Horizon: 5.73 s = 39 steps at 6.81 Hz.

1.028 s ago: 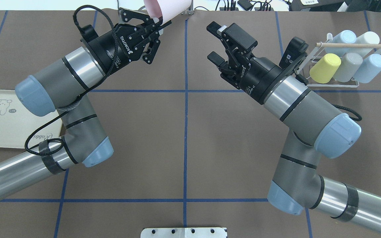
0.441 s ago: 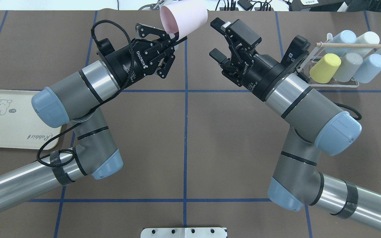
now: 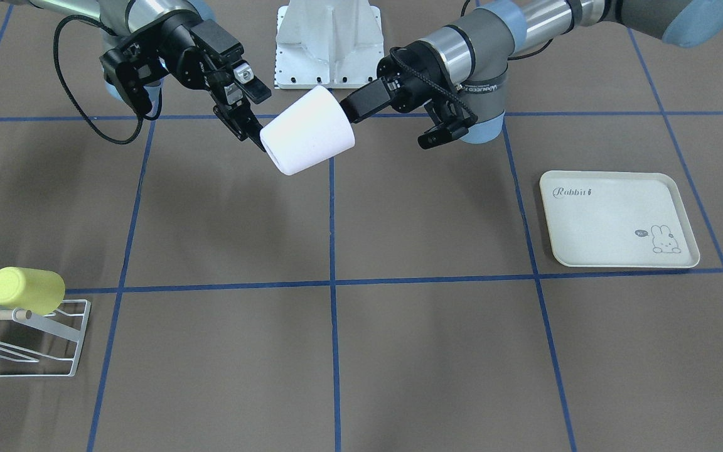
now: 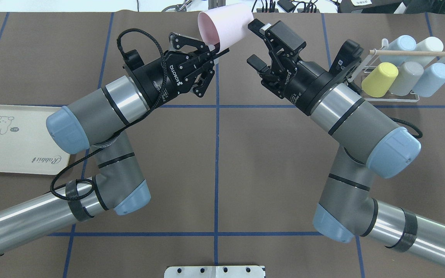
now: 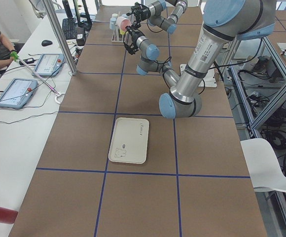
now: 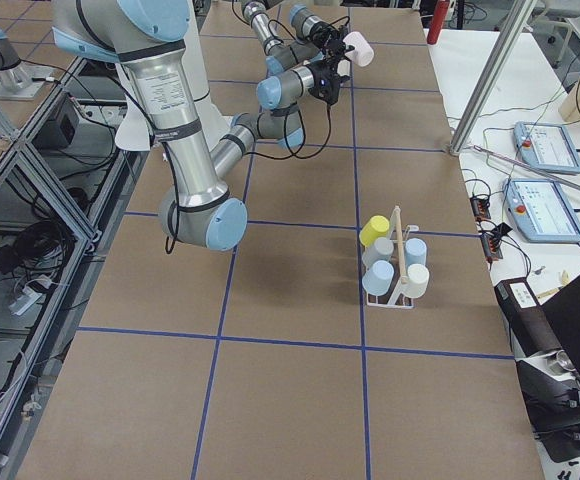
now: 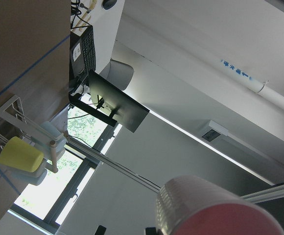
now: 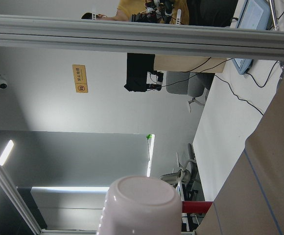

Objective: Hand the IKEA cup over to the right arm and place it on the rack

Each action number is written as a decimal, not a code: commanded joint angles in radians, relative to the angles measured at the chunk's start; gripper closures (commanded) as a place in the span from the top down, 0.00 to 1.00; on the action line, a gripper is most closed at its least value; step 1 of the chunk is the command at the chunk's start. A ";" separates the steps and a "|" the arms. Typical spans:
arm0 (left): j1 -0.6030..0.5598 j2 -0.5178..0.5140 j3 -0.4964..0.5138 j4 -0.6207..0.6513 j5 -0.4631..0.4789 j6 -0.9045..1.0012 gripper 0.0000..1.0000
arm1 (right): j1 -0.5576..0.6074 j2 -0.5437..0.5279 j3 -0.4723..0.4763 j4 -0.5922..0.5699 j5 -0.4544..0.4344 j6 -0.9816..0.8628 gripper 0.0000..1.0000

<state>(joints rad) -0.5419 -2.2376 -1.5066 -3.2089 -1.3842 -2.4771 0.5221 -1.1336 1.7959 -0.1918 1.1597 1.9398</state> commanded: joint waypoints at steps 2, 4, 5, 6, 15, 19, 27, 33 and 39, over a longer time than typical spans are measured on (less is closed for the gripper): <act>0.037 -0.002 0.000 0.003 0.007 0.023 0.00 | 0.001 0.000 -0.001 0.000 0.000 0.001 1.00; 0.065 -0.016 -0.001 0.003 0.028 0.023 0.00 | 0.001 0.000 -0.001 0.000 0.000 0.001 1.00; 0.071 -0.017 -0.001 0.003 0.030 0.024 0.00 | 0.002 0.000 -0.001 0.000 0.000 0.001 1.00; 0.074 -0.019 -0.001 0.003 0.031 0.024 0.00 | 0.001 0.002 -0.001 0.000 0.000 0.002 1.00; 0.094 -0.028 0.000 0.006 0.051 0.024 0.00 | 0.004 0.000 -0.001 0.000 -0.003 0.007 0.99; 0.094 -0.031 0.000 0.006 0.051 0.024 0.00 | 0.004 0.002 -0.003 0.000 -0.005 0.007 0.98; 0.091 -0.036 0.003 0.014 0.054 0.096 1.00 | 0.086 -0.011 -0.001 -0.006 -0.005 0.030 0.00; 0.037 0.032 -0.003 0.049 0.053 0.469 1.00 | 0.249 -0.015 -0.043 -0.555 -0.030 -0.532 0.00; -0.055 0.032 -0.182 0.556 0.007 0.828 1.00 | 0.413 0.023 -0.225 -0.720 -0.069 -0.806 0.00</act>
<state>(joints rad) -0.5826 -2.2084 -1.6797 -2.6975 -1.3705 -1.6995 0.9049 -1.1266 1.6296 -0.9398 1.0668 1.1435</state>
